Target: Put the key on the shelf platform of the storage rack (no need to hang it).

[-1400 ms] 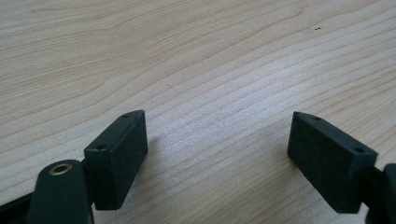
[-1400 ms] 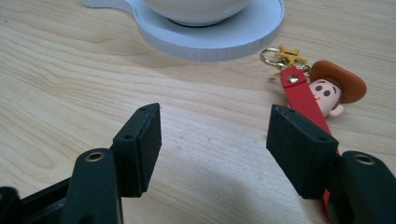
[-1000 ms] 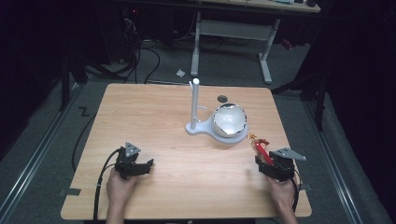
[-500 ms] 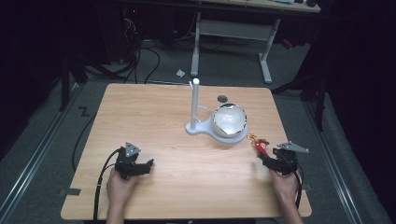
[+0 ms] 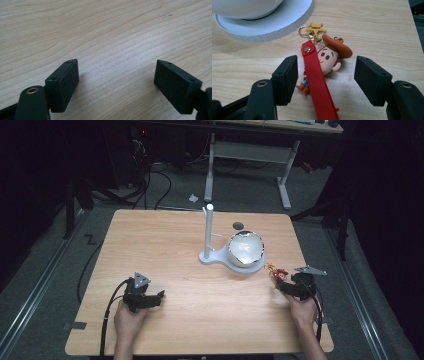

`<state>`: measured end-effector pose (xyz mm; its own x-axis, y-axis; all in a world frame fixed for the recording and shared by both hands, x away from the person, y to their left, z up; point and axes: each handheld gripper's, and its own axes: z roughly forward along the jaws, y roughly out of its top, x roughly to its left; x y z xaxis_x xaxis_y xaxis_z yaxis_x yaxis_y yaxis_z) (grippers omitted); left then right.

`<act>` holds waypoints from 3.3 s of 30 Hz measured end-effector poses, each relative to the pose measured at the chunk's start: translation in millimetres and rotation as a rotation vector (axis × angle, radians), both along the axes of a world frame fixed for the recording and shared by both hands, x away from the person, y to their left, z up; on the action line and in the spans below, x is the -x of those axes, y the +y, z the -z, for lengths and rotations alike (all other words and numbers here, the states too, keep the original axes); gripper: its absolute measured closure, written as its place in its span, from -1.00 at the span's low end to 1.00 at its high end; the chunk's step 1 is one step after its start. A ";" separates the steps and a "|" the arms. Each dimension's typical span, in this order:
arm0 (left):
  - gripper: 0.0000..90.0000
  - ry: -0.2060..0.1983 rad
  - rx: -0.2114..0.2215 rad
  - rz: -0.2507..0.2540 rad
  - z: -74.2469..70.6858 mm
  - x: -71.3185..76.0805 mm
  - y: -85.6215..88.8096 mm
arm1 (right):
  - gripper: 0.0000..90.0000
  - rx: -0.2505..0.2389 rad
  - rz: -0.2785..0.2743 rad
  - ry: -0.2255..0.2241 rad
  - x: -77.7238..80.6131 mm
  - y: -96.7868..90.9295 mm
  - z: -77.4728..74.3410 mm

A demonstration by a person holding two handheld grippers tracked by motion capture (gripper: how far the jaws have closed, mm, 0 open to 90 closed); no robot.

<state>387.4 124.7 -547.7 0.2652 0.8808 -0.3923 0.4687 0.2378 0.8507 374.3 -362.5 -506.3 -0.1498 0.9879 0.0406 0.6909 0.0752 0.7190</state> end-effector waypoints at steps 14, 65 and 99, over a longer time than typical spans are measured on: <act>-0.55 0.000 0.000 0.000 0.0 0.0 -0.1 | -0.19 -0.028 0.023 0.041 -19.5 -1.3 8.9; -0.55 0.000 0.000 -0.001 0.0 0.1 -0.2 | 0.42 -0.035 -0.025 -0.028 -14.0 -10.4 6.2; -0.55 0.000 0.001 -0.001 0.0 0.0 -0.2 | 0.43 -0.064 -0.070 -0.120 21.6 -27.2 -28.5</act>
